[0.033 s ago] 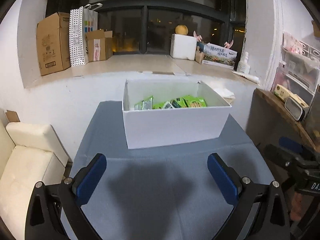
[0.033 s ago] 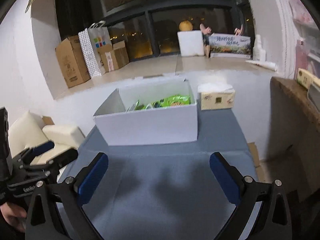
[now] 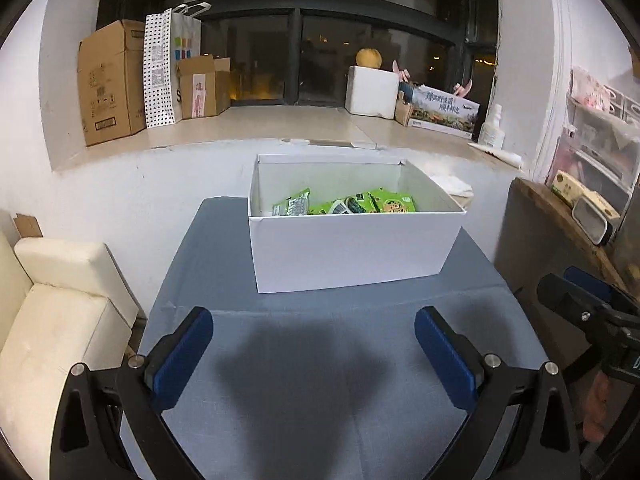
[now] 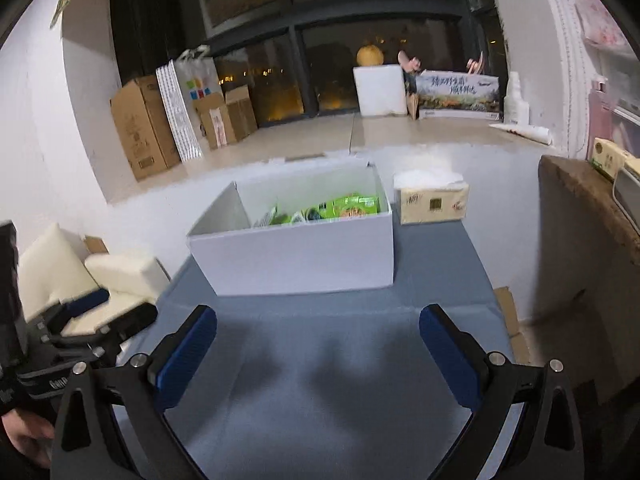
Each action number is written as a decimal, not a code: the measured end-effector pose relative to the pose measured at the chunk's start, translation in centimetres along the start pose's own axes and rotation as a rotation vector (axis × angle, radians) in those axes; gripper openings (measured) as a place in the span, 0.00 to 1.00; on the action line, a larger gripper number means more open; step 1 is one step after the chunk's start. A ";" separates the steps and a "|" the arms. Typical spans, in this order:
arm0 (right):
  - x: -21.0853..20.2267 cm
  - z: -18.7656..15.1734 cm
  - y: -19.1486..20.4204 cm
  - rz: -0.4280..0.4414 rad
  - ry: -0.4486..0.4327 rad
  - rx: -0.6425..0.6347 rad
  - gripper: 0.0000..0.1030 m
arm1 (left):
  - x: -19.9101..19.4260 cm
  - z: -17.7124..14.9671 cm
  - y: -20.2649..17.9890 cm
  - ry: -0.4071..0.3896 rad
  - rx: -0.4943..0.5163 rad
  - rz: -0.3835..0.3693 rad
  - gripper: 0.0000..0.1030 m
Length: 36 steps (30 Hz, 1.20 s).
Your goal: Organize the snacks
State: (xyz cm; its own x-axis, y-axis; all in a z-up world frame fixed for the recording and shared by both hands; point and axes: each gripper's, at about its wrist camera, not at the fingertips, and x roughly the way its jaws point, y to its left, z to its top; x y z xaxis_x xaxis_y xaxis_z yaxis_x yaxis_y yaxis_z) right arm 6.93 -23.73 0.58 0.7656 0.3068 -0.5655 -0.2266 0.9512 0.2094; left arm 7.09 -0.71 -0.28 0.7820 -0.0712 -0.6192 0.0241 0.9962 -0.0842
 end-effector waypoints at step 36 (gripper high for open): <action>-1.6 -0.3 1.2 0.049 -0.001 -0.044 1.00 | -1.9 0.3 -0.8 -0.015 0.027 0.022 1.00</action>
State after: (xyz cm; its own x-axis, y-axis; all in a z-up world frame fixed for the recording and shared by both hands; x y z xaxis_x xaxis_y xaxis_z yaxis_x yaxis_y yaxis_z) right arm 5.27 -23.11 1.52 0.7536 0.3530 -0.5544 -0.2901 0.9356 0.2014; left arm 5.77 -1.32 1.15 0.7916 -0.0483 -0.6092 0.0232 0.9985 -0.0490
